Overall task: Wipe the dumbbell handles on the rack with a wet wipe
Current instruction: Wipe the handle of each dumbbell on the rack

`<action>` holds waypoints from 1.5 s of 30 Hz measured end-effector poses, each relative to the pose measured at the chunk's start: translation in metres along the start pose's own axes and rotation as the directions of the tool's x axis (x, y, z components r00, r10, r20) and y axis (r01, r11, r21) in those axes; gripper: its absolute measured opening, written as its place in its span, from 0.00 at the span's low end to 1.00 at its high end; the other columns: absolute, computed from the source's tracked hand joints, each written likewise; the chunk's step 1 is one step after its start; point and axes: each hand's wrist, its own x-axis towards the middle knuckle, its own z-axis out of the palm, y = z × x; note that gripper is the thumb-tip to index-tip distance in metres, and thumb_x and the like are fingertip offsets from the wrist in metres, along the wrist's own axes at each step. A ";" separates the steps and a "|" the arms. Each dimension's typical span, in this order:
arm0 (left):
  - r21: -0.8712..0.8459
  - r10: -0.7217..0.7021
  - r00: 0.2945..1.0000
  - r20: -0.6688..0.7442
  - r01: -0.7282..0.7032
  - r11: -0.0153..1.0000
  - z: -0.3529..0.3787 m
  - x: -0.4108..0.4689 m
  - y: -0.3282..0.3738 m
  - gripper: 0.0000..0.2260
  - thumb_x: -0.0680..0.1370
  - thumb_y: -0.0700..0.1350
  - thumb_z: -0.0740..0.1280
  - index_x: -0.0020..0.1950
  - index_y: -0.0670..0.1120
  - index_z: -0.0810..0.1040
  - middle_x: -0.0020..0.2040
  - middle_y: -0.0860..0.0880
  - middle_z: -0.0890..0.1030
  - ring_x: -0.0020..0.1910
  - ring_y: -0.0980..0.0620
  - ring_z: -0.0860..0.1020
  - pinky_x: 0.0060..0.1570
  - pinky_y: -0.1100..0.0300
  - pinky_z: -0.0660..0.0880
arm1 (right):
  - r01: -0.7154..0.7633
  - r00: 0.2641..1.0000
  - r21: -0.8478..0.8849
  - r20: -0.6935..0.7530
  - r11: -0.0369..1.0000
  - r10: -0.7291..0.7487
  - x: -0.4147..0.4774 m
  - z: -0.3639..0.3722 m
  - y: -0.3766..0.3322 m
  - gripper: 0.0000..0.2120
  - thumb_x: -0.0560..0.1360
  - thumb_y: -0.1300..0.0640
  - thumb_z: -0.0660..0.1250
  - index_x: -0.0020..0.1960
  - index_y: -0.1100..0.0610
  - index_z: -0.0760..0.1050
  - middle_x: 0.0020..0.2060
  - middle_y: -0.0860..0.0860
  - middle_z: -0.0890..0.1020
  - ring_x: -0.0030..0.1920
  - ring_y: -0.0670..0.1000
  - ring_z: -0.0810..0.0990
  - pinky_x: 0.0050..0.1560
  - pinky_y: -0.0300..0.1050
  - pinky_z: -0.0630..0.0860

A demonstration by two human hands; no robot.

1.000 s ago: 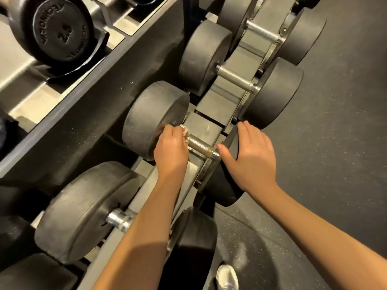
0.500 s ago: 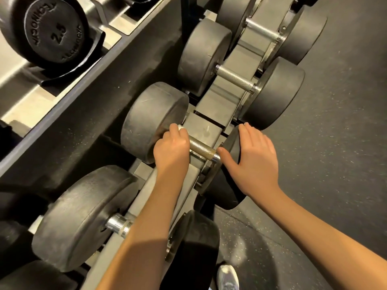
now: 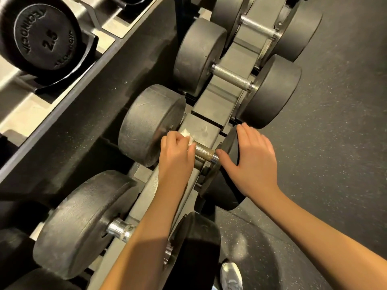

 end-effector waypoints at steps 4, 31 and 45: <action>-0.133 -0.079 0.996 0.041 0.084 0.988 -0.001 -0.004 -0.001 0.10 0.79 0.45 0.64 0.53 0.39 0.78 0.53 0.47 0.73 0.50 0.62 0.70 0.44 0.76 0.68 | 0.003 1.000 0.009 -0.009 1.000 -0.003 0.001 -0.001 -0.001 0.38 0.73 0.33 0.50 0.71 0.61 0.67 0.68 0.56 0.72 0.69 0.56 0.69 0.69 0.54 0.63; -0.166 -0.009 0.970 0.243 0.050 0.985 0.004 -0.004 0.019 0.06 0.75 0.39 0.70 0.51 0.42 0.81 0.44 0.46 0.77 0.43 0.49 0.75 0.41 0.60 0.73 | 0.008 0.999 0.031 -0.031 0.999 -0.007 -0.001 0.004 0.001 0.38 0.74 0.34 0.49 0.71 0.60 0.67 0.68 0.56 0.72 0.69 0.55 0.69 0.70 0.53 0.61; -0.049 -0.191 0.982 0.014 0.191 0.980 0.001 0.007 -0.002 0.03 0.74 0.32 0.68 0.46 0.37 0.80 0.42 0.41 0.77 0.39 0.45 0.76 0.40 0.61 0.66 | 0.009 0.999 0.031 -0.035 0.999 -0.008 0.000 0.004 0.002 0.36 0.74 0.35 0.50 0.71 0.60 0.67 0.68 0.55 0.72 0.70 0.54 0.68 0.70 0.53 0.60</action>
